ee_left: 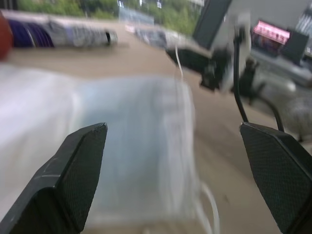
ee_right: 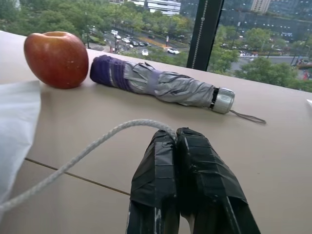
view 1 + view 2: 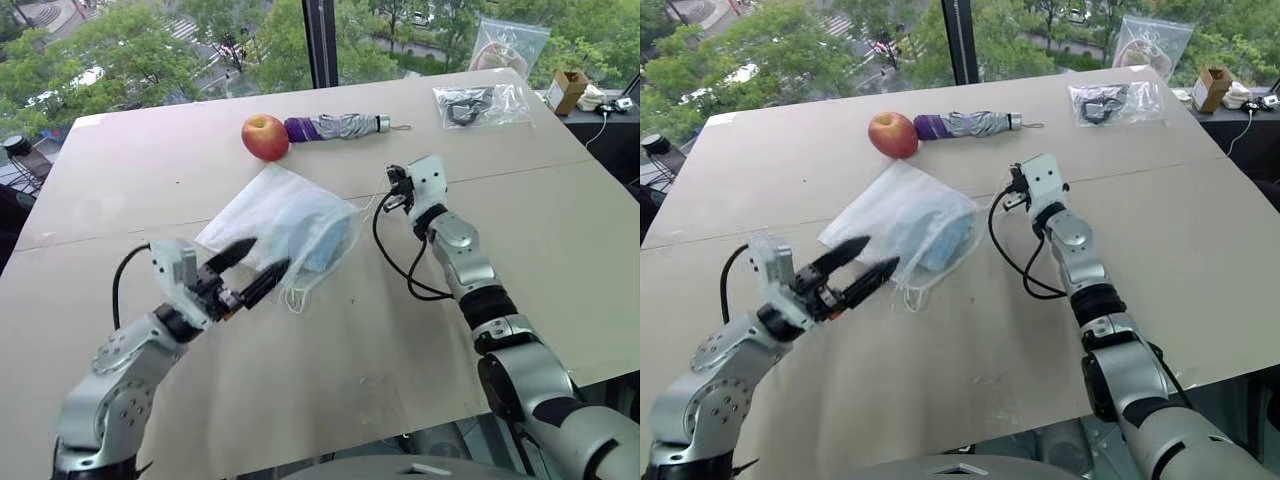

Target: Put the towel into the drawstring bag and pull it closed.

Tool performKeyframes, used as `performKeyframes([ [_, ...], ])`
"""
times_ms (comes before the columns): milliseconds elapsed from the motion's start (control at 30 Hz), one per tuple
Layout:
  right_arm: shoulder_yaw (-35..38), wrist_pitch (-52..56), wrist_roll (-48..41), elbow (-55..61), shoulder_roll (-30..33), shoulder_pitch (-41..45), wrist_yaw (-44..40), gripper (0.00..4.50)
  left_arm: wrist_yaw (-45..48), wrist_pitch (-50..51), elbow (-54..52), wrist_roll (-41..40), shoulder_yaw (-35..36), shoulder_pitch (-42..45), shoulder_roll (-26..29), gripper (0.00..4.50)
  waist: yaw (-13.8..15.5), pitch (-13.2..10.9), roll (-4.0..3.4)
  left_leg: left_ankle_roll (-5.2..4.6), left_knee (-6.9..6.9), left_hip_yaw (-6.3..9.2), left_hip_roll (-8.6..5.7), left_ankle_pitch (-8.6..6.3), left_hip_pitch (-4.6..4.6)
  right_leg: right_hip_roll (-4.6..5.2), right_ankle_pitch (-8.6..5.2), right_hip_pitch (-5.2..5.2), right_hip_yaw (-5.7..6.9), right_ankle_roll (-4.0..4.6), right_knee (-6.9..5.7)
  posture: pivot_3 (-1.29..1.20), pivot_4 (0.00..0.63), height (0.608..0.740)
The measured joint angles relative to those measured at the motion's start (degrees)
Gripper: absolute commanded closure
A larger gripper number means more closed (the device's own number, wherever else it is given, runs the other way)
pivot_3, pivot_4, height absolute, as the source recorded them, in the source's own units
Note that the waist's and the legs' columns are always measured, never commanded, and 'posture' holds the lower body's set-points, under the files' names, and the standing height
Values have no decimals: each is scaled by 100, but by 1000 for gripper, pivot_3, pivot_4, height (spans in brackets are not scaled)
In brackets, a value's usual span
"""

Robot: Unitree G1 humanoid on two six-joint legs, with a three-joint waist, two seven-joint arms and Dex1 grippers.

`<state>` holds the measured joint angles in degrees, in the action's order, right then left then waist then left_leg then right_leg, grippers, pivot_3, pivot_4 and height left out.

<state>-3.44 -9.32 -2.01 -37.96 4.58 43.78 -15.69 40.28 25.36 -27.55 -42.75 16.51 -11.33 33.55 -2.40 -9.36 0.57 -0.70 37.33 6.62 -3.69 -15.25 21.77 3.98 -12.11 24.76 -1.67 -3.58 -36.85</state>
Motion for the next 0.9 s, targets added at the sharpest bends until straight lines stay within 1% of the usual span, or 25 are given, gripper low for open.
performKeyframes([
  [200,1,30,2,16,-24,-4,-6,4500,325,-246,64,672,-396,-230,187,35,-2,0,-1,5,0,0,1,4,-2,-1,3,-1,-1,4,0,0,150,740],
  [433,7,37,5,19,14,-7,-14,4500,203,-322,185,1118,-962,-173,-186,35,-1,0,0,6,-2,0,2,4,-1,0,3,0,0,4,1,0,150,740],
  [467,12,38,5,19,24,-7,-12,4500,172,-330,195,1155,-996,-181,-246,556,-2,0,0,6,-3,0,2,4,-2,0,3,0,0,4,1,0,150,740],
  [533,20,41,4,19,56,-7,-12,4500,109,-358,242,1217,-1043,-201,-391,1214,-2,0,0,6,-4,1,2,4,-2,0,3,1,0,4,0,0,150,740],
  [600,20,43,5,27,65,-8,-13,4500,78,-394,284,1227,-1044,-288,-456,2293,-9,0,0,6,-4,-1,3,4,-3,0,3,1,-1,4,0,0,150,740],
  [633,20,46,4,43,66,-8,-13,4500,82,-419,320,1236,-1044,-368,-459,2632,-10,0,0,5,-4,0,4,4,-3,0,3,1,-1,4,0,0,150,740],
  [733,22,54,3,71,66,-7,-14,4500,82,-477,347,1322,-1034,-577,-459,4068,-5,0,0,2,-4,-1,4,2,-2,0,3,1,-1,4,0,0,150,740],
  [767,22,61,3,71,66,-7,-14,4500,82,-489,350,1335,-1026,-598,-458,4401,-4,0,0,1,-4,0,4,1,-2,0,3,1,0,4,0,0,150,740],
  [900,22,102,3,70,64,-5,-31,4500,80,-570,347,1338,-967,-699,-452,4401,0,0,0,-4,-4,0,4,-2,-2,0,3,0,0,5,0,0,150,740],
])
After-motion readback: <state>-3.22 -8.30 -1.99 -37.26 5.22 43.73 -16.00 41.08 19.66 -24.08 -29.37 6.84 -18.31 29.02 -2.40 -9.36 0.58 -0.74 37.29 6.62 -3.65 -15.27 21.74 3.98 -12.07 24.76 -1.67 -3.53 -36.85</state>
